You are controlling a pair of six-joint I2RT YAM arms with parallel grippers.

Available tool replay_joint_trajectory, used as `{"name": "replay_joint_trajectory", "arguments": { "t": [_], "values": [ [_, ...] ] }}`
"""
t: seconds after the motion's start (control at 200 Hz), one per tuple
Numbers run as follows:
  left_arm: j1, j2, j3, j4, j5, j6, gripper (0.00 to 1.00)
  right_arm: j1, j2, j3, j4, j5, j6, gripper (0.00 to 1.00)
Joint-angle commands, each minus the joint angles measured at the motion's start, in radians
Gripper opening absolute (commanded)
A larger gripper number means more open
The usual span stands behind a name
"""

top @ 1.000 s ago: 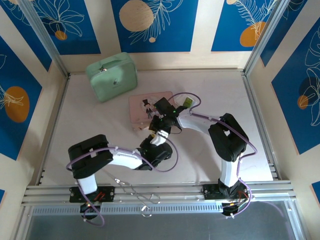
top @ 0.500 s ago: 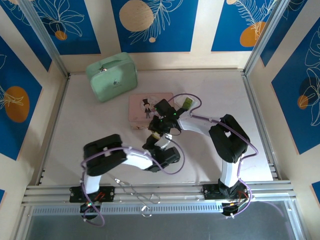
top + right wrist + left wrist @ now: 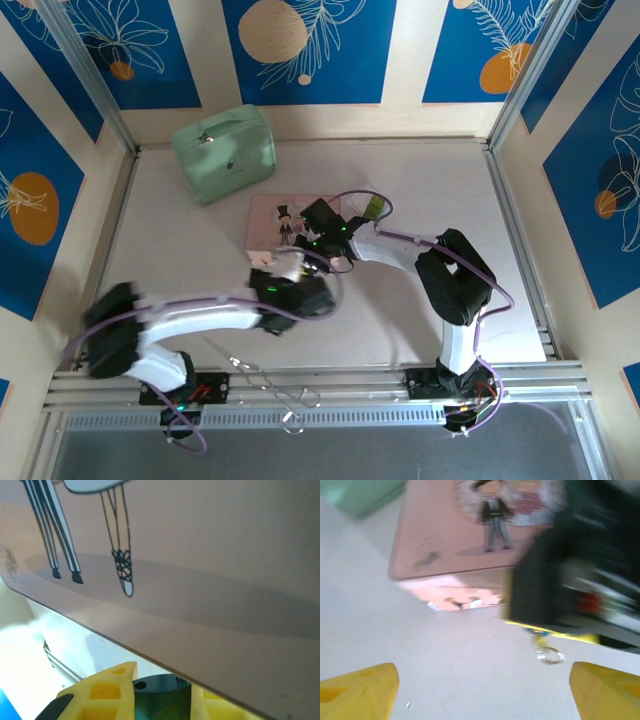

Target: Unlock the padlock with the key

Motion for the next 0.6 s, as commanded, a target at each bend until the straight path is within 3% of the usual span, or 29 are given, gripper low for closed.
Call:
{"name": "replay_joint_trajectory", "arguments": {
  "t": [0.0,0.11,0.245,0.42,0.595],
  "values": [
    [0.061,-0.177,-0.13,0.009,0.262,-0.095,0.84,0.027,0.05,-0.038,-0.16,-0.019,0.002,0.0],
    [0.157,-0.297,-0.164,0.002,0.364,-0.084,0.83,0.064,0.057,-0.017,-0.199,0.065,-0.023,0.0],
    [0.31,-0.321,-0.203,0.096,0.53,-0.042,0.77,0.111,0.087,0.008,-0.249,0.141,-0.042,0.0],
    [0.391,-0.289,-0.188,0.175,0.62,-0.02,0.77,0.153,0.128,0.003,-0.271,0.194,-0.047,0.04],
    [0.44,-0.256,-0.204,0.244,0.696,-0.026,0.76,0.179,0.19,0.136,-0.425,0.303,-0.079,0.04]
  ]
}}
